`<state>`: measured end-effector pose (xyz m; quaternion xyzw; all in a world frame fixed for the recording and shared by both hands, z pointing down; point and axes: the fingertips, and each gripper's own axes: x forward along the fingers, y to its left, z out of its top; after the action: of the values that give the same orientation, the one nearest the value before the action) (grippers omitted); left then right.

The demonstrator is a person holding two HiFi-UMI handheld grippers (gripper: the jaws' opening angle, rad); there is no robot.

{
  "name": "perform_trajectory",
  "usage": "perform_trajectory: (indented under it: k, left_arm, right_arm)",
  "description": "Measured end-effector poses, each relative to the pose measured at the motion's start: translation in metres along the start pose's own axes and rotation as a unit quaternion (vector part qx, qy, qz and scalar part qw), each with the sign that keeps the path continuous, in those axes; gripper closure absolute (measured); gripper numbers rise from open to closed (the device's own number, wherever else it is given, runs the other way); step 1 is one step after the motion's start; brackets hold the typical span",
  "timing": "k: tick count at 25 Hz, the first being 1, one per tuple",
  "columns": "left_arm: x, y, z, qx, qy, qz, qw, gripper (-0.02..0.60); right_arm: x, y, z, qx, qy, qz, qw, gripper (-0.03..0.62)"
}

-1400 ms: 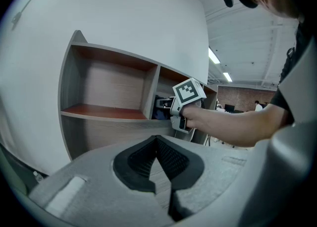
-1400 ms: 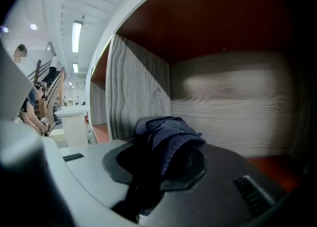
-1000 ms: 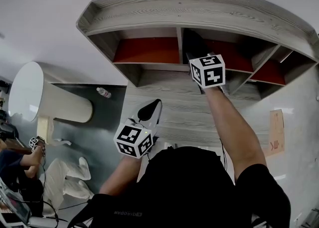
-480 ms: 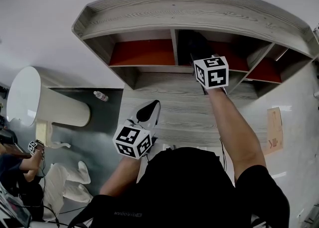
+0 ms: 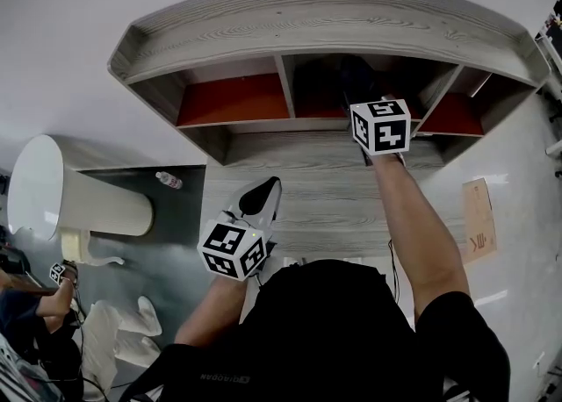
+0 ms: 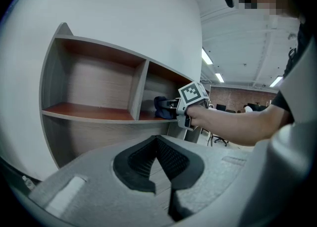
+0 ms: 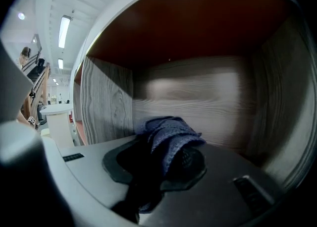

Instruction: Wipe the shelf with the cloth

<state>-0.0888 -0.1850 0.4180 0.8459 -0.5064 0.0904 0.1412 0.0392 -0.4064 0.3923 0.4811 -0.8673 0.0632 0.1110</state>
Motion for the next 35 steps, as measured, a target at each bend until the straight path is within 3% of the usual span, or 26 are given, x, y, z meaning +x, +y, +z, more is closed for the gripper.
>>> perform_trajectory:
  k: [23,35]
  left_arm:
    - [0.027,-0.031,0.004,0.015,0.006,-0.040,0.9991,0.574]
    - [0.028,-0.035,-0.001,0.014,0.013,-0.043,0.9989,0.574]
  right_arm:
    - [-0.042,-0.091,-0.019,0.021,0.008,-0.081,0.996,0.497]
    - [-0.046,-0.095,-0.019,0.021,0.005,-0.089,0.996,0.497]
